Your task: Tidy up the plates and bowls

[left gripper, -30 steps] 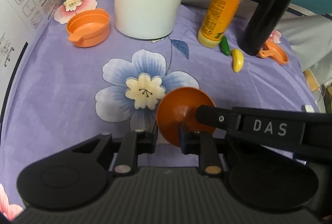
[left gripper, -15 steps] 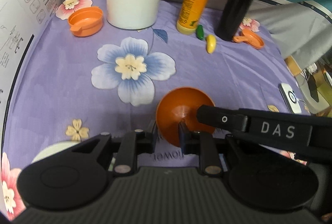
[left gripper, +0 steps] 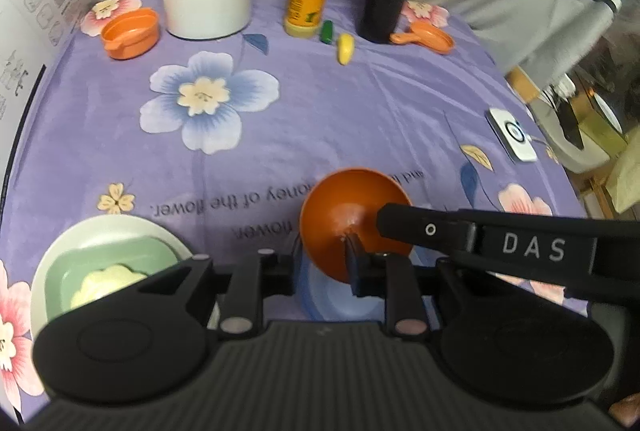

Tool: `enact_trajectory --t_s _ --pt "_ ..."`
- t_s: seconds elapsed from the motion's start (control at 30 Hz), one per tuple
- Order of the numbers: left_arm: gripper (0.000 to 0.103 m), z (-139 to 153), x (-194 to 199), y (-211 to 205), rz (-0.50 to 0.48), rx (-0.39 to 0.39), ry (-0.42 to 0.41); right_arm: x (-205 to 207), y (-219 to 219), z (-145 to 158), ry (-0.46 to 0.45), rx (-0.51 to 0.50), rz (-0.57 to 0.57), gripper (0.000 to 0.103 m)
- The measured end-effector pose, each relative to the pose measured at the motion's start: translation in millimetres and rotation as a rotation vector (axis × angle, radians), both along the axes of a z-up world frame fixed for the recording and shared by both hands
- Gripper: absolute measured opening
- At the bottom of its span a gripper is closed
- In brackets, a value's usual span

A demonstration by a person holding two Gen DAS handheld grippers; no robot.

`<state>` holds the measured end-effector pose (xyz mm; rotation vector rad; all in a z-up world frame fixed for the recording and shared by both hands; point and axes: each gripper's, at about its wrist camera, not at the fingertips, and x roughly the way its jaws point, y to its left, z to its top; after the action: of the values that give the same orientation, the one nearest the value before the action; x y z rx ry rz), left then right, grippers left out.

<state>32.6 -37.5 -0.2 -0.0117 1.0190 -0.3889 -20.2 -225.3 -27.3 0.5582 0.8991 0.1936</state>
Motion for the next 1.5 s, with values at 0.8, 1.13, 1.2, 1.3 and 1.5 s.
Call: enact_trajectory --t_s 0.8,1.13,1.2,1.3,1.5 --pt "0.026 -20.6 -11.5 -21.2 -0.055 0.057 0.047 -19.5 -11.8 -22.4 0.071 0.029 -0.016 0.020" --pt "0.028 -28.7 -10.7 -28.2 -0.072 0.064 0.055 -19.7 -16.4 -30.9 0.092 0.041 -0.030 0.020" --pt "0.035 -29.0 -10.6 -28.3 -0.074 0.062 0.054 -19.1 -15.9 -32.4 0.096 0.045 -0.029 0.024" --pt "0.066 -23.0 -13.3 -27.4 -0.067 0.065 0.024 -19.2 -15.9 -30.2 0.085 0.051 -0.026 0.043" --pt "0.103 3.9 -26.5 -18.0 -0.047 0.073 -0.124 -21.9 -18.0 -14.4 0.025 0.045 -0.043 0.091"
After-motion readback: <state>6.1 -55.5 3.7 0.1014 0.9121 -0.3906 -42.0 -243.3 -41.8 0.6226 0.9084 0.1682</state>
